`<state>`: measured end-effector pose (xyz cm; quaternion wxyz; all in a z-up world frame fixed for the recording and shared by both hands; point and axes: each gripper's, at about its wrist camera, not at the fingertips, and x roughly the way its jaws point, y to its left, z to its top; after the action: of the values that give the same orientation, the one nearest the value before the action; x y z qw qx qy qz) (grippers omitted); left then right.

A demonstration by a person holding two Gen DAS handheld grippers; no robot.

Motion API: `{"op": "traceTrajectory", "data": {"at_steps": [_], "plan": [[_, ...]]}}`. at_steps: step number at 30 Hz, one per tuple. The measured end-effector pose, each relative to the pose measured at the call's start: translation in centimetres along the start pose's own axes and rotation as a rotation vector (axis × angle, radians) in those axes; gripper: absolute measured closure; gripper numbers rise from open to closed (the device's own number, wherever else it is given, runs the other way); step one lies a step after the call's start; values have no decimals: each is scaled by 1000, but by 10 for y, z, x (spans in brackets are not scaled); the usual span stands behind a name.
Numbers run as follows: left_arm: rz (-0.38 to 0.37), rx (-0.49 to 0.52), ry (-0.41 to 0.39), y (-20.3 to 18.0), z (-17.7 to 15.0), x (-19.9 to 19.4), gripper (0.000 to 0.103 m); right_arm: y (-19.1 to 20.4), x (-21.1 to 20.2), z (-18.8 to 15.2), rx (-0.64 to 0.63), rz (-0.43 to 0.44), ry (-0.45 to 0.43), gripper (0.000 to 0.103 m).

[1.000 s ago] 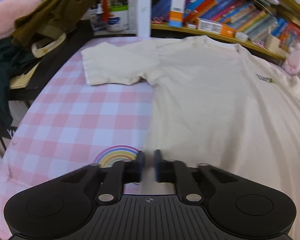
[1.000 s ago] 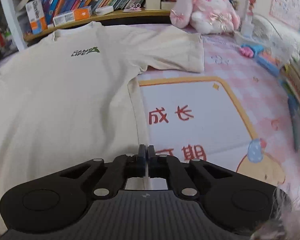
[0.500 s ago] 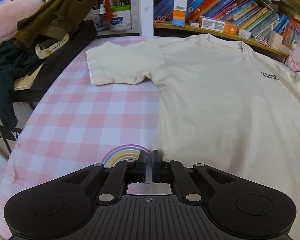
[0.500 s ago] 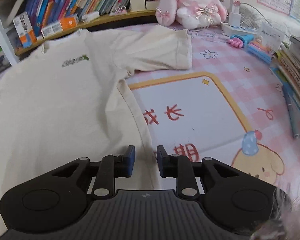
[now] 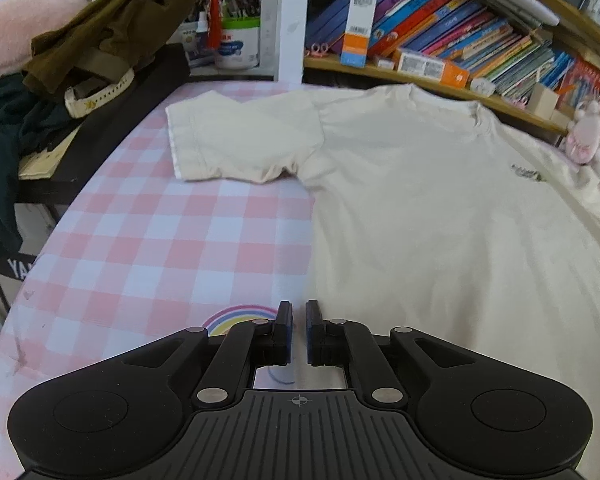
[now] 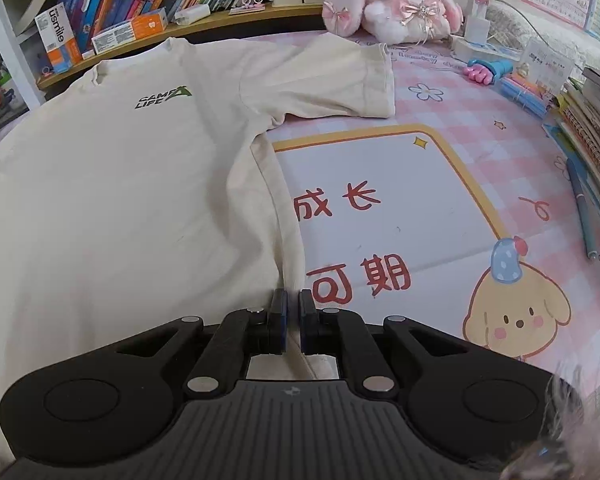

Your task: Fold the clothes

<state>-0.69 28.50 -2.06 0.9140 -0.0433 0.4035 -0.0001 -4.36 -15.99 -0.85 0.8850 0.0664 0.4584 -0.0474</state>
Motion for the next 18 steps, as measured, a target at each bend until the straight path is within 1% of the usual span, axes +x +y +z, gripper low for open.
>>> {"op": "traceTrajectory", "data": {"at_steps": [3,5,6,7,8,10,12,13,14,15,16,17,18], "plan": [[-7,8,-11,-5,1,-4,94,3,0,-1,1,-16,-3,95],[-15,14,-16,-8,-1,-7,89,5,-3,-2,-1,-29,-16,93],[-20,17,-19,-10,-2,-9,88,7,-6,-2,0,-33,-26,91],[-25,20,-21,-12,-3,-10,87,8,-9,-3,1,-37,-38,83],[-30,25,-22,-15,-4,-11,86,9,-12,-3,1,-41,-49,74],[-34,32,-19,-19,-6,-12,86,12,-18,-4,-4,-45,-71,66],[-39,33,-17,-23,-9,-14,85,14,-23,-5,-10,-49,-89,62],[-41,29,-15,-26,-11,-15,85,14,-25,-5,-7,-52,-96,55],[-43,23,-14,-28,-12,-16,83,15,-27,-5,-3,-55,-104,48],[-46,16,-13,-31,-13,-18,80,15,-29,-6,2,-58,-112,45],[-47,7,-15,-35,-15,-21,73,16,-30,-6,8,-59,-118,39],[-44,-1,-23,-39,-17,-25,64,16,-31,-6,17,-59,-124,33],[-39,-10,-30,-44,-19,-29,59,17,-32,-6,26,-61,-130,30]]}}
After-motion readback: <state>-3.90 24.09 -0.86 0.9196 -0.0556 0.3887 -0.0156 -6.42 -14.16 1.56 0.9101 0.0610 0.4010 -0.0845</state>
